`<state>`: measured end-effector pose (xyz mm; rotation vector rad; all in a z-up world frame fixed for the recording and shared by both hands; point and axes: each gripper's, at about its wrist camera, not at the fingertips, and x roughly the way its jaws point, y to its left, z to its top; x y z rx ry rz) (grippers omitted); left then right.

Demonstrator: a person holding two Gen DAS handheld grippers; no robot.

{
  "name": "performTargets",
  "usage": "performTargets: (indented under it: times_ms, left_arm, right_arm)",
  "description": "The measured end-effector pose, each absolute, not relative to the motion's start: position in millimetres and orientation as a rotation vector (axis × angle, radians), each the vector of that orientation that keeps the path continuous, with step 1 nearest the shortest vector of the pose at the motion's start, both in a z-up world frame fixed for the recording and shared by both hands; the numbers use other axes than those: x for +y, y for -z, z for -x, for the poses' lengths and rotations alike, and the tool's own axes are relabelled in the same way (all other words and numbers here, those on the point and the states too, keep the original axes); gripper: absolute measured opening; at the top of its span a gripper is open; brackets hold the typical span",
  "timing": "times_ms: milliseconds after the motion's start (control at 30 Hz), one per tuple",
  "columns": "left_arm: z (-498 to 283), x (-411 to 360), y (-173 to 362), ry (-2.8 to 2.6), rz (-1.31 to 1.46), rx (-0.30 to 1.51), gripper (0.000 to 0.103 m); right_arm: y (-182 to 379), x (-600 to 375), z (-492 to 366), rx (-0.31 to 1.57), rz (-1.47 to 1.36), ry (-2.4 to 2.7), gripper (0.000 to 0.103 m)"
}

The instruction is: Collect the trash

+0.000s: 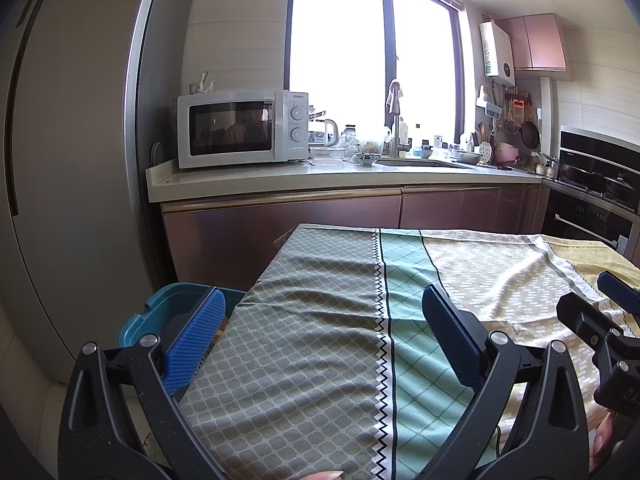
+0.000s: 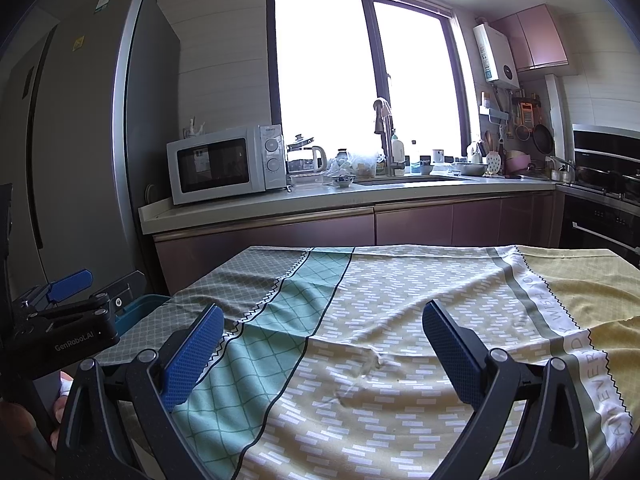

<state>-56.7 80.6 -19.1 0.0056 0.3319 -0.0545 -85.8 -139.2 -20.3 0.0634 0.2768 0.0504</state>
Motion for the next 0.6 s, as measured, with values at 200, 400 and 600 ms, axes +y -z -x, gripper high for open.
performTargets:
  times_ms: [200,400,600]
  left_arm:
    - [56.6,80.3,19.1,0.056,-0.006,0.332,0.097]
    - [56.4,80.5,18.0,0.055,-0.005,0.332,0.097]
    - [56.4,80.4,17.9,0.055,-0.006,0.332,0.097]
  right_arm:
    - [20.1,-139.1,85.8,0.276,-0.064,-0.05,0.096]
    - [20.1,-138.2,87.0,0.276,-0.065,-0.047,0.096]
    - [20.0,-137.9,86.9,0.275,-0.067,-0.046,0.096]
